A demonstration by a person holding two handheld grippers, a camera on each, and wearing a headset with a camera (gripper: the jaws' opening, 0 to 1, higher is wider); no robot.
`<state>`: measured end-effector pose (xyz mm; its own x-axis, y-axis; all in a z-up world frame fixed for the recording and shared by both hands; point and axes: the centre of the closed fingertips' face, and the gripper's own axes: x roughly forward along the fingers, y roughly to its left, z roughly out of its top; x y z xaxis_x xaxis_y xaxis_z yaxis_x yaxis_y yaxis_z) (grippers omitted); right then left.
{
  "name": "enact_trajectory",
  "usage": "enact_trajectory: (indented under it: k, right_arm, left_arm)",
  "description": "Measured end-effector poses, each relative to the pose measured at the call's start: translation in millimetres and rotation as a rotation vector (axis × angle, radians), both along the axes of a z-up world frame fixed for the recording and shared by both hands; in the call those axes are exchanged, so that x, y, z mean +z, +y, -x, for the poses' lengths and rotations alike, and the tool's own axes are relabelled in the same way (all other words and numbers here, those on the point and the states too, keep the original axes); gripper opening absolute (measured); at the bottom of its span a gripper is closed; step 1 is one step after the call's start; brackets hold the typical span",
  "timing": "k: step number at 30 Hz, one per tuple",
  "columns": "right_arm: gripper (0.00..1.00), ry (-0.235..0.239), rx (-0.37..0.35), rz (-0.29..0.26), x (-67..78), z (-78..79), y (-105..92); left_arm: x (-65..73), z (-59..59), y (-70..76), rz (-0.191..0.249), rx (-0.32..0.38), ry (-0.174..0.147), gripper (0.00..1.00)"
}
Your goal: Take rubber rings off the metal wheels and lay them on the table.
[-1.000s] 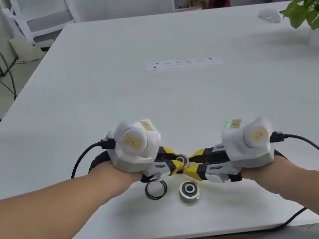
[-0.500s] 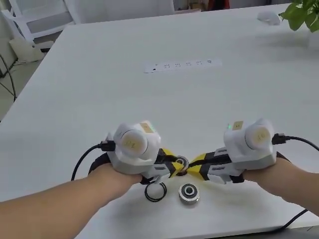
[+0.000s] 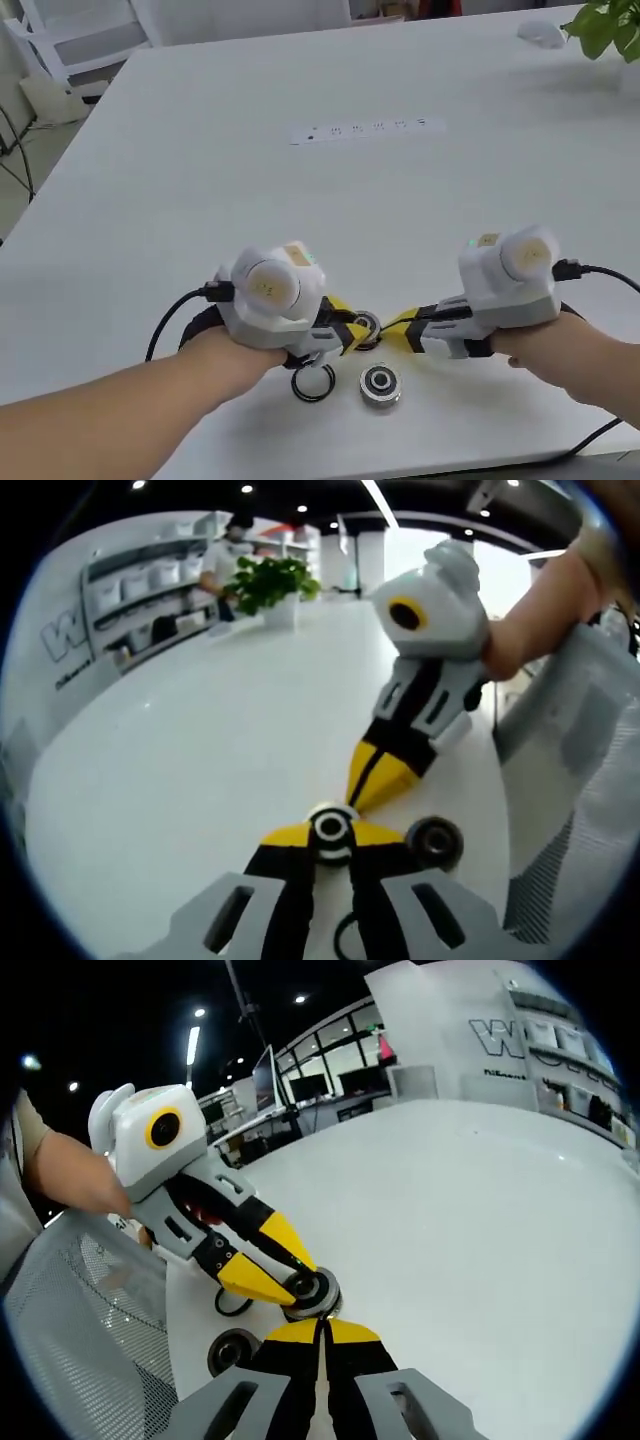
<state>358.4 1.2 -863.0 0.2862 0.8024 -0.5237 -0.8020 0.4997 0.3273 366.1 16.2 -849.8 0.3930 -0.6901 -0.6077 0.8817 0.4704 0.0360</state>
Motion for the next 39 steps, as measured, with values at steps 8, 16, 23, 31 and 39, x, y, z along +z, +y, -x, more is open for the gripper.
enact_trajectory:
  k: [8, 16, 23, 31, 39]
  right_arm:
    - [0.0, 0.032, -0.021, -0.025, 3.8, 1.0, -2.1]
    - [0.0, 0.113, -0.099, -0.115, 9.3, -3.5, -1.0]
    - [0.0, 0.103, -0.098, -0.12, 11.1, -5.0, -0.2]
    - [0.0, 0.109, -0.095, -0.134, 13.6, -3.3, 2.5]
    - [0.0, 0.112, -0.079, -0.146, 16.3, 0.1, 7.5]
  left_arm:
    - [-0.2, 0.2, -0.2, -0.005, -0.001, -0.003, 0.13]
    - [0.2, 1.2, -0.6, -0.002, 0.007, 0.006, 0.12]
    - [-0.3, 2.2, -1.3, -0.014, 0.01, 0.004, 0.12]
    - [-0.2, 2.7, -1.3, -0.021, 0.012, -0.002, 0.12]
    - [-0.1, 2.5, -1.4, -0.026, 0.008, -0.007, 0.12]
